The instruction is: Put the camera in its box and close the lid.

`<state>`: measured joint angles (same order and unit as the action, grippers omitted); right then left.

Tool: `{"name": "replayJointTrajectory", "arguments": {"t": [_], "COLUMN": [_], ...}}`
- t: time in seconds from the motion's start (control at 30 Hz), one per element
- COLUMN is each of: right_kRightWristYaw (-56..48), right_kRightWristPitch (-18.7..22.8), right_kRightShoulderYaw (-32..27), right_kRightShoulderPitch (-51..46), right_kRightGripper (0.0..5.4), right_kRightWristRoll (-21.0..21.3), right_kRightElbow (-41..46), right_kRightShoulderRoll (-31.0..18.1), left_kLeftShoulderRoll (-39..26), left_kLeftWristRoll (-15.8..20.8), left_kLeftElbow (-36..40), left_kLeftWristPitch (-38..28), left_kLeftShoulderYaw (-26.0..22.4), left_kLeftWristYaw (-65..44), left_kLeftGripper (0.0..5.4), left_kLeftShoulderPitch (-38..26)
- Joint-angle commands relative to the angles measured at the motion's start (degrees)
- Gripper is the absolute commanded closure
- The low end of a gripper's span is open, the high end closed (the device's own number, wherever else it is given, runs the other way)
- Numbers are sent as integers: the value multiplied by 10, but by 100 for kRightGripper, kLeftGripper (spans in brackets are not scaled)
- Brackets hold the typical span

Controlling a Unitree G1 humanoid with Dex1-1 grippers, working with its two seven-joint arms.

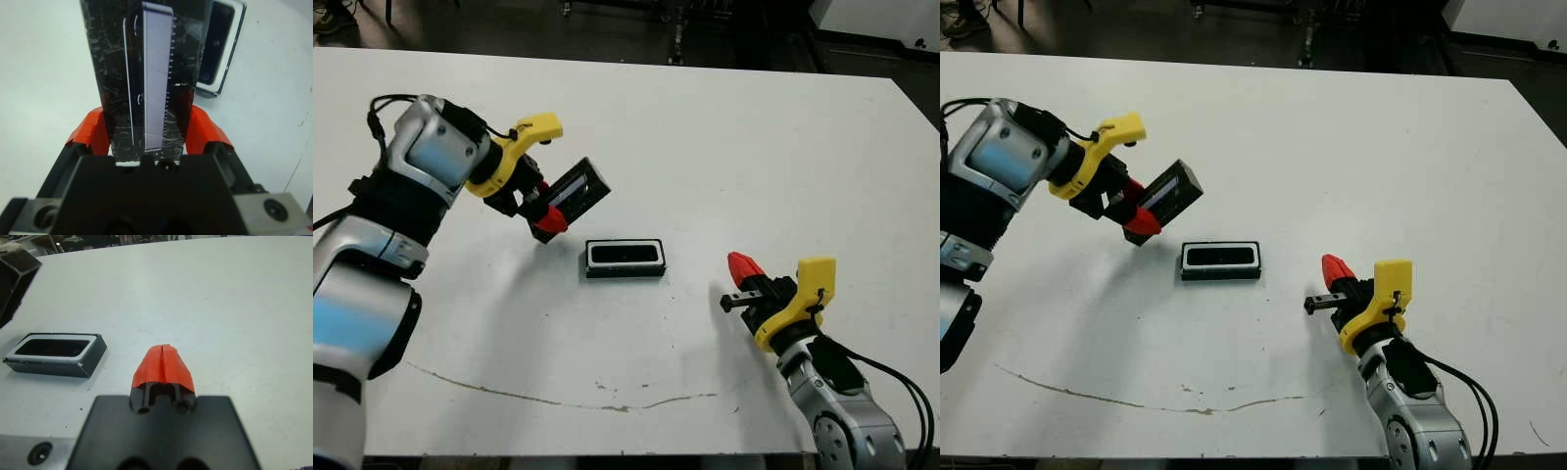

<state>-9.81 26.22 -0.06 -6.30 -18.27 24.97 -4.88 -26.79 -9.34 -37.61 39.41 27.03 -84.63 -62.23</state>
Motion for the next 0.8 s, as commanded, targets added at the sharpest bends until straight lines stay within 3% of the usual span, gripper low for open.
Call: {"name": "replayJointTrajectory", "arguments": {"t": [0.03,0.3,0.8], "right_kRightWristYaw": [5,8,9], "right_kRightWristPitch": [12,19,17], "right_kRightShoulderYaw": [-5,-4,-1], "right_kRightShoulderPitch": [1,1,-1], "right_kRightGripper": [540,540,540], "right_kRightWristRoll": [-3,-5,-5], "right_kRightElbow": [3,7,7], "right_kRightShoulderRoll": [-2,0,1], "left_kLeftShoulderRoll": [9,32,68], "left_kLeftWristRoll": [2,-10,-26], "left_kLeftElbow": [-23,-86,-160], "left_kLeftWristPitch": [-42,-131,-198], "left_kLeftShoulderYaw": [14,26,31], "left_kLeftWristYaw": [-17,-29,-71], "left_kLeftGripper": [223,223,223], "left_kLeftShoulderPitch": [-9,-19,-30]}}
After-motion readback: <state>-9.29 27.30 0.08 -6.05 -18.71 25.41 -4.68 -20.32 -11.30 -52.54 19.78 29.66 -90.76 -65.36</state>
